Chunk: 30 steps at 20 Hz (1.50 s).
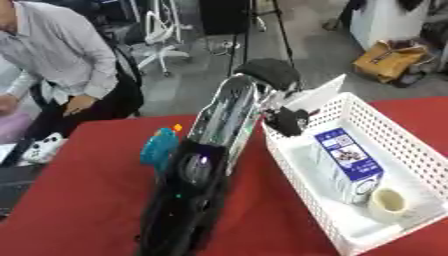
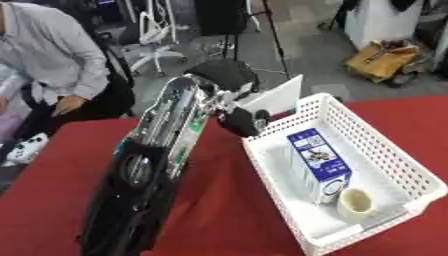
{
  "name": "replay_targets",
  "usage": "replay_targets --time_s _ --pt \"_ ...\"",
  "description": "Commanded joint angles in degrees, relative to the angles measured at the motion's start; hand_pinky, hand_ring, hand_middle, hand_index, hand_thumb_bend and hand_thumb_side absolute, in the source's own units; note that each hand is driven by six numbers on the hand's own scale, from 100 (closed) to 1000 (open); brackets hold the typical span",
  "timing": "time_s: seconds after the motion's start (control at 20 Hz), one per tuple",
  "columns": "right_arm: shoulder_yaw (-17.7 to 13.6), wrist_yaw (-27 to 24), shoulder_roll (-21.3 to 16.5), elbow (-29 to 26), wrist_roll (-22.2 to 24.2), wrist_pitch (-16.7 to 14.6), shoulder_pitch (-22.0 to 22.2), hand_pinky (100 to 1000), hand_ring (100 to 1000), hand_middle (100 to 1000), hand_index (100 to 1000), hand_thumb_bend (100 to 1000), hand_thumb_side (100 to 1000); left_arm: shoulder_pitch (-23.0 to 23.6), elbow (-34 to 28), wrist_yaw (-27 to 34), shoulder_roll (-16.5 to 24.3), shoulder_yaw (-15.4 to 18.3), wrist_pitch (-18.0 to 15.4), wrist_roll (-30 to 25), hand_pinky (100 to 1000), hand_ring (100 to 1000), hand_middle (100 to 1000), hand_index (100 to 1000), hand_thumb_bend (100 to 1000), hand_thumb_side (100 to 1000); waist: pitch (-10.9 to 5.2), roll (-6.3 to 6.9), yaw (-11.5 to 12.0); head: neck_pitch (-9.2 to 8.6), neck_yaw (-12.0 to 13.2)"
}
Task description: Pick up objects on the table and place them in the box.
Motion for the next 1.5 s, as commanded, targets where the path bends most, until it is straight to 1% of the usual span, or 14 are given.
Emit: replay_targets --time_s 0.05,0.35,0.7,0.8,0.85,0.9,0.95,1.25,1.3,1.5 --pt "0.33 -0.52 -1.46 -0.69 -0.22 -0.62 -1.14 726 667 564 597 100 462 -2.52 1.50 0.55 -0.27 -0.41 -0.39 0.06 360 338 283 521 100 277 -0.65 -0.42 -0.41 -0.94 0.68" --pt "1.01 -1.11 -1.36 -0.69 -0.22 -1.08 -2.10 726 667 562 596 100 458 -4.59 7.06 0.30 -0.87 -0.50 -0.01 0.06 372 340 286 527 100 269 -0.24 0.16 -2.05 -1.61 1.66" --pt "1.19 -1.39 -1.27 -0.69 -0.22 -1.18 -2.71 727 668 562 596 100 456 -3.57 7.95 -1.72 -2.58 -0.62 1.38 0.08 378 341 278 518 100 269 0.12 0.64 -3.31 -2.44 1.75" --pt "1.35 -1.50 -1.27 -0.69 -0.22 -1.26 -2.99 727 668 562 597 100 455 -3.76 9.11 -1.59 -2.65 -0.71 1.70 1.11 374 339 274 519 100 268 0.27 0.76 -3.78 -2.66 1.95" --pt "1.45 -1.56 -1.26 -0.69 -0.22 -1.31 -3.12 727 668 562 597 100 455 -3.92 10.16 -1.44 -2.65 -0.67 1.91 2.10 374 339 274 519 100 268 0.33 0.82 -4.02 -2.76 2.10" --pt "1.51 -1.60 -1.25 -0.69 -0.22 -1.36 -3.20 727 670 561 597 100 458 -4.08 11.19 -1.30 -2.64 -0.62 2.12 3.15 373 339 273 522 100 225 0.38 0.85 -4.17 -2.82 2.19" --pt "1.59 -1.66 -1.23 -0.69 -0.22 -1.41 -3.34 727 670 561 597 100 455 -4.24 12.25 -1.28 -2.59 -0.59 2.30 4.29 373 339 273 522 100 268 0.46 0.90 -4.38 -2.89 2.33" --pt "1.92 -1.89 -1.18 -0.69 -0.22 -1.69 -3.79 727 670 559 595 100 457 -4.95 17.73 -0.29 -2.41 -0.13 2.61 12.06 385 350 281 531 100 265 0.81 1.03 -5.25 -3.25 2.78" --pt "1.98 -1.92 -1.16 -0.69 -0.22 -1.73 -3.83 726 670 559 595 100 457 -5.00 18.49 0.22 -2.37 -0.04 2.41 13.80 402 360 287 537 100 271 0.85 1.05 -5.32 -3.30 2.83" --pt "2.08 -1.99 -1.12 -0.69 -0.22 -1.85 -3.85 726 669 558 594 100 456 -4.91 20.89 1.86 -2.32 0.19 1.92 20.17 424 378 303 553 100 300 0.96 1.04 -5.44 -3.36 2.85"
